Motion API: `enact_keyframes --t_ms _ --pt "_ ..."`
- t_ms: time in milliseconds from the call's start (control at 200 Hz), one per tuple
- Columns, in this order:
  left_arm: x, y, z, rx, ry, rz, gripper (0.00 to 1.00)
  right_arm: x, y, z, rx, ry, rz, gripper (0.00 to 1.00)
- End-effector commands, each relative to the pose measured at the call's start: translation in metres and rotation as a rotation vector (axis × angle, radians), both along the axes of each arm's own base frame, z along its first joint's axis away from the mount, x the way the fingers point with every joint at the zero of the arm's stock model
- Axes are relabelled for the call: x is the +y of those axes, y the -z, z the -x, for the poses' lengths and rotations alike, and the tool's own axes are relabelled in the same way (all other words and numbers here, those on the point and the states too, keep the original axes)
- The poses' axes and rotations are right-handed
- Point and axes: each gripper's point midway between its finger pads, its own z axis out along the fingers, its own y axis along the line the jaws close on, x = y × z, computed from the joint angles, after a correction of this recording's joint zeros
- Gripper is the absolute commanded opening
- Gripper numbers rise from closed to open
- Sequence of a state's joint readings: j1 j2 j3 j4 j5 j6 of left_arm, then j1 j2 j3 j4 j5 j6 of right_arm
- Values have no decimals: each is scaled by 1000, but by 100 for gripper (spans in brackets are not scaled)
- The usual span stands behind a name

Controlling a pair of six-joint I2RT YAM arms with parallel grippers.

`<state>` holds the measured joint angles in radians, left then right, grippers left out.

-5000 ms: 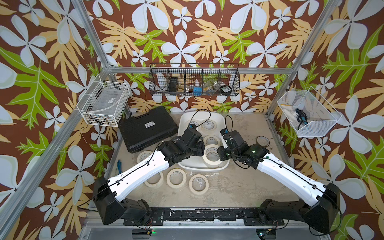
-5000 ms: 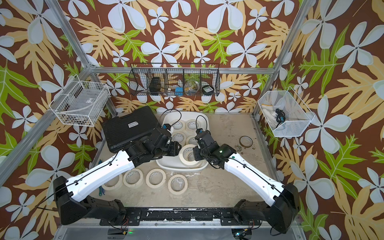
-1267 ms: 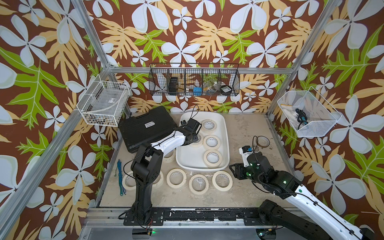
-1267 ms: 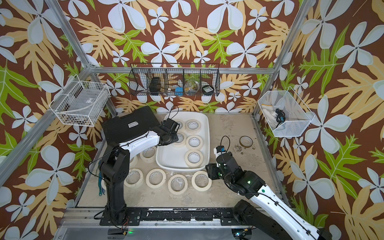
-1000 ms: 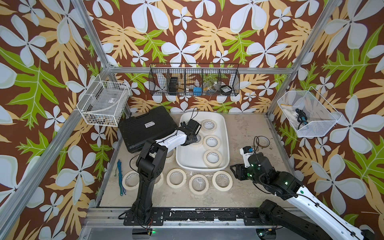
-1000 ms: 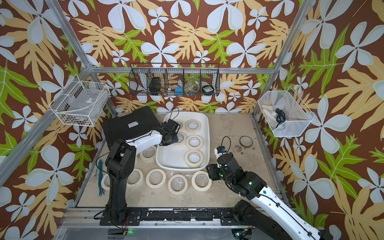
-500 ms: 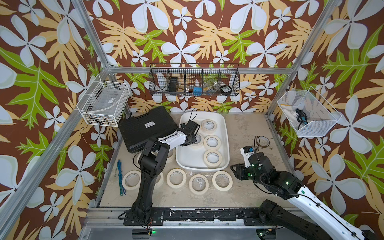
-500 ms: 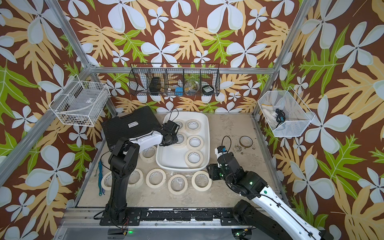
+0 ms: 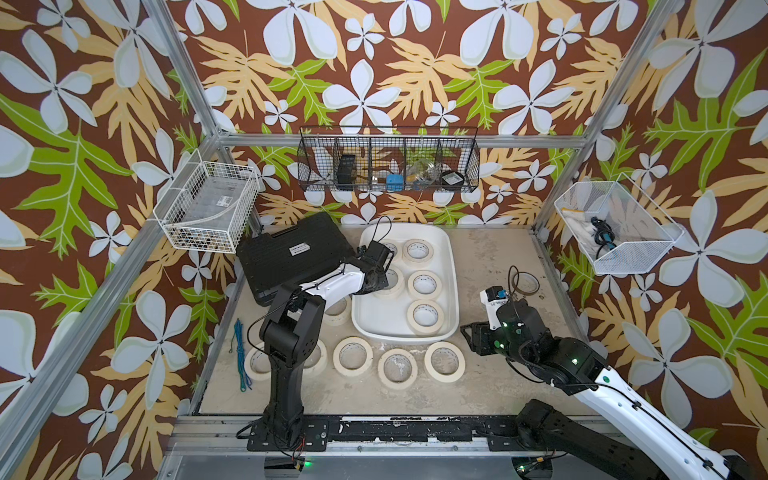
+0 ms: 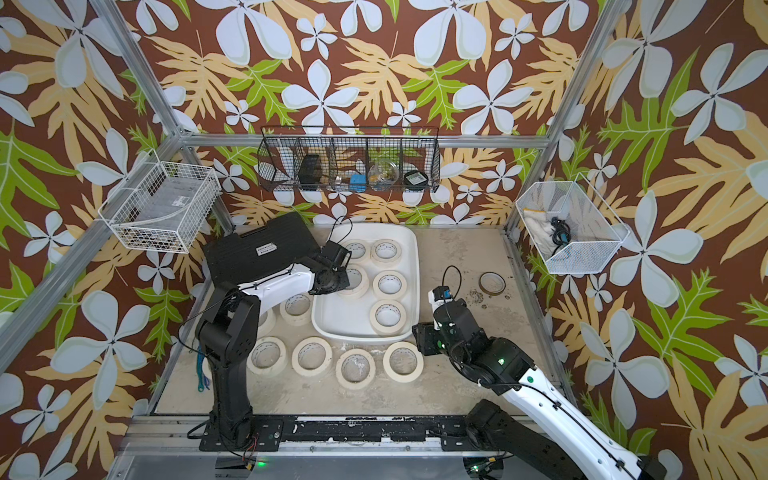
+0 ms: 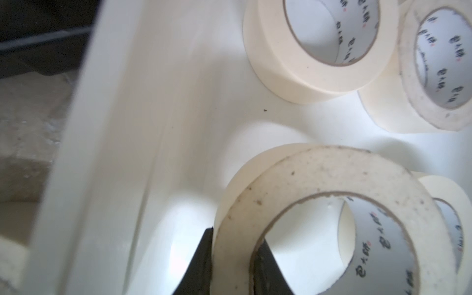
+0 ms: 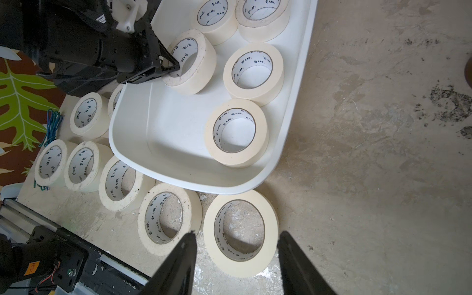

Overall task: Take out the art tape in the storage box
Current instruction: Pick up the art tape from the storage box.

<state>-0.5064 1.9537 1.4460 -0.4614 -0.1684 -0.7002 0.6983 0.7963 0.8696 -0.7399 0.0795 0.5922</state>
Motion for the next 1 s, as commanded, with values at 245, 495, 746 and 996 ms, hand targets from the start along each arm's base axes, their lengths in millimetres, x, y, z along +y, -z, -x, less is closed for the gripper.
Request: enact_keyframes --t_ms 245,495,746,996 --pt "19 -50 31 -27 57 -56 8 12 -24 -22 -74 -4 -8 55" --pt "17 -77 63 -41 128 -55 8 30 -42 -46 -117 -17 -21 53" --pt "7 -85 98 -56 199 -47 8 61 -51 -84 -161 -49 -46 52" --pt "0 -74 117 -48 267 -34 8 108 -31 -109 -70 -132 -73 49"
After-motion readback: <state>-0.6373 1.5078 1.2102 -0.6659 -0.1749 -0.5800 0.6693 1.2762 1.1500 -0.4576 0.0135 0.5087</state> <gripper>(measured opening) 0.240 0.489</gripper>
